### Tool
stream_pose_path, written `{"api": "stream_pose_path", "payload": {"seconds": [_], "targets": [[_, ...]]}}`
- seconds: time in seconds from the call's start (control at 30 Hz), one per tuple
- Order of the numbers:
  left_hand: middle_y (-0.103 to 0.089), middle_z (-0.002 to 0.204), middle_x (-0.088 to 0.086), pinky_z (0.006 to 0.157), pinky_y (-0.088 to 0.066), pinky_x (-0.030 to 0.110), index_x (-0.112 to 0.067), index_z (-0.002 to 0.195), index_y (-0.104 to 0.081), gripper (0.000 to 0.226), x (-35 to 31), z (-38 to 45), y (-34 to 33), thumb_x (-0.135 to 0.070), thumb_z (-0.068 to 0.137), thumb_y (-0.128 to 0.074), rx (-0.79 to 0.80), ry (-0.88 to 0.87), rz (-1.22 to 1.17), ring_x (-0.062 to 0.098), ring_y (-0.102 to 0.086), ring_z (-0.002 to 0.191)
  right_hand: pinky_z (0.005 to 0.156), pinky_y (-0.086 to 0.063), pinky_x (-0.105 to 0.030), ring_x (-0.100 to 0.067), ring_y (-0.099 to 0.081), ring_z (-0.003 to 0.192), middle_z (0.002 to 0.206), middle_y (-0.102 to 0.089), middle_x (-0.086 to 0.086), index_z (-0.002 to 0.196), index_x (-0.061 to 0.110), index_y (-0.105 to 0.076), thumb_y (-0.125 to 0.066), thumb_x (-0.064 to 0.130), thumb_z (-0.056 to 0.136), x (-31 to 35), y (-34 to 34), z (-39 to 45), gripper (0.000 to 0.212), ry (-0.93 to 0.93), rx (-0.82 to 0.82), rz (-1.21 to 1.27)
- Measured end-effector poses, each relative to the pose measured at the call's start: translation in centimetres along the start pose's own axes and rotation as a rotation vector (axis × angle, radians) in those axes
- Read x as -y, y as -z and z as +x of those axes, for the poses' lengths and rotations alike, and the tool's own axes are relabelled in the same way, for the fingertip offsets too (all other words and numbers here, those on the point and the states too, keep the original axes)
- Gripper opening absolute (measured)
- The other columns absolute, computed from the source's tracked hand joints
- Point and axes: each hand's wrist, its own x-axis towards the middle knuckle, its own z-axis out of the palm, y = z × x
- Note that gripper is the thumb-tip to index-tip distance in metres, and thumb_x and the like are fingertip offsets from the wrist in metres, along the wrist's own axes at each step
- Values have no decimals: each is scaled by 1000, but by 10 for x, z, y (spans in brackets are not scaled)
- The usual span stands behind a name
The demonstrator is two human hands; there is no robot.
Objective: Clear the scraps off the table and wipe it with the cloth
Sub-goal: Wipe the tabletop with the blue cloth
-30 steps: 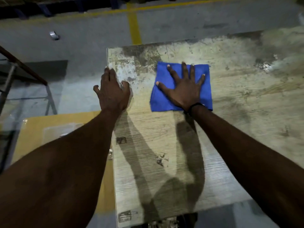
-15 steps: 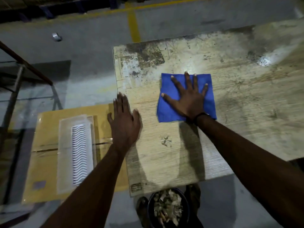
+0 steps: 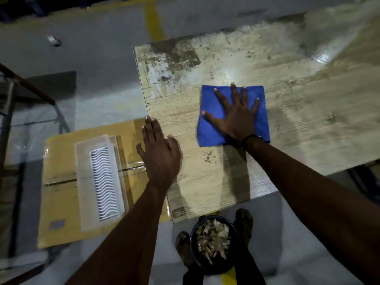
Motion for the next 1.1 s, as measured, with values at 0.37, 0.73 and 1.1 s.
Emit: {"api": "stream_pose_path", "payload": {"seconds": [0.37, 0.73, 1.1], "targets": [[-6, 177, 0, 124, -16, 64, -15, 168, -14, 72, 1, 1, 4, -45, 103, -27, 28, 0, 11, 25, -14, 162, 123, -7, -69, -24, -3, 163, 175, -7, 8, 160, 55, -19, -39, 92, 84, -6, 2, -114, 87, 180, 9, -70], [-14, 176, 6, 120, -20, 67, -13, 166, -19, 69, 4, -1, 2, -45, 106, -29, -17, -18, 164, 30, -19, 160, 124, -1, -67, -26, -4, 162, 175, -13, 3, 160, 51, -25, -38, 92, 85, 9, -8, -133, 87, 301, -15, -31], [-13, 175, 14, 126, -11, 56, -4, 166, -18, 74, -59, -76, -23, -45, 105, -28, -4, -127, 221, 32, -12, 162, 122, -6, -72, -31, -12, 161, 175, -15, 0, 159, 55, -23, -35, 94, 83, -123, 31, -83, 86, -41, -28, -55]]}}
